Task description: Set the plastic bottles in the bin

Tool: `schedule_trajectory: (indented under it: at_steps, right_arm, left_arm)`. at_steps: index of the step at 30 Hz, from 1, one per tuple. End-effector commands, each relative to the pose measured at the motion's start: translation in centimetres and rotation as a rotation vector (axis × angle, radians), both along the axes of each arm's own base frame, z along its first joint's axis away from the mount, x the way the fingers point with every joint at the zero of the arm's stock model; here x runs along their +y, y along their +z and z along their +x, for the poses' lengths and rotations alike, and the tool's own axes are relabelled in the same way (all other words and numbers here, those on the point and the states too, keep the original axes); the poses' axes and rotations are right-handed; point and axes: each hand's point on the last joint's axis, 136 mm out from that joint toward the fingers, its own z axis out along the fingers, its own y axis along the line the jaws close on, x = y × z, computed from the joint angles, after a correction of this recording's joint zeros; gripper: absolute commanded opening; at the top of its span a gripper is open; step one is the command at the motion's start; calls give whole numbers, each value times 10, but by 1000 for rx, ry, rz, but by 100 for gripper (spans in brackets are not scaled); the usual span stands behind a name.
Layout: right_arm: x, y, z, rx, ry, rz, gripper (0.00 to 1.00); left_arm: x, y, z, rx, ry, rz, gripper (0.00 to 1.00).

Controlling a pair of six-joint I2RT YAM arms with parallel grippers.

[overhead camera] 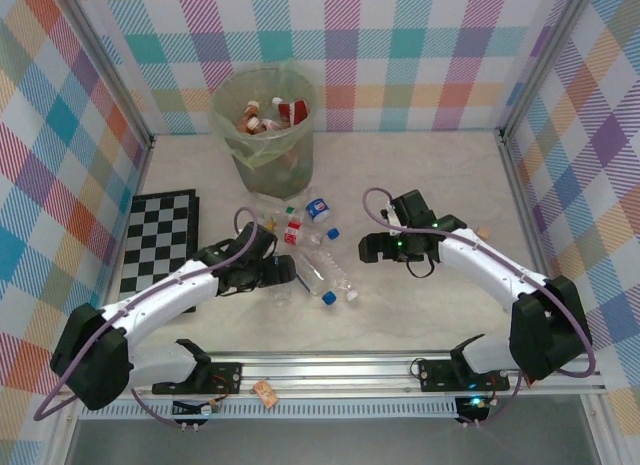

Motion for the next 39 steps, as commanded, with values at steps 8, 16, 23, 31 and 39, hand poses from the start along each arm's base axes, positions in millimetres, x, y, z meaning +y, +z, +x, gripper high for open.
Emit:
schedule_trajectory:
  at_steps: [8,16,23,31,39]
  right_arm:
    - [9,1,6,12,19,34,95]
    - [10,-1,5,17,14,43,95]
    - [9,2,5,10,18,36,95]
    - [6,6,3,8,14,29,95]
    - [0,11,-2,-10,-7,27,95]
  left_arm:
    - [3,-41,-4,51,88,23,76]
    - [12,-44,-4,44,97,70,52]
    - [27,-10,-5,3,81,135,52]
    - [66,85,-5,-144,48,252,48]
    - [78,182,24,-308,18,231,46]
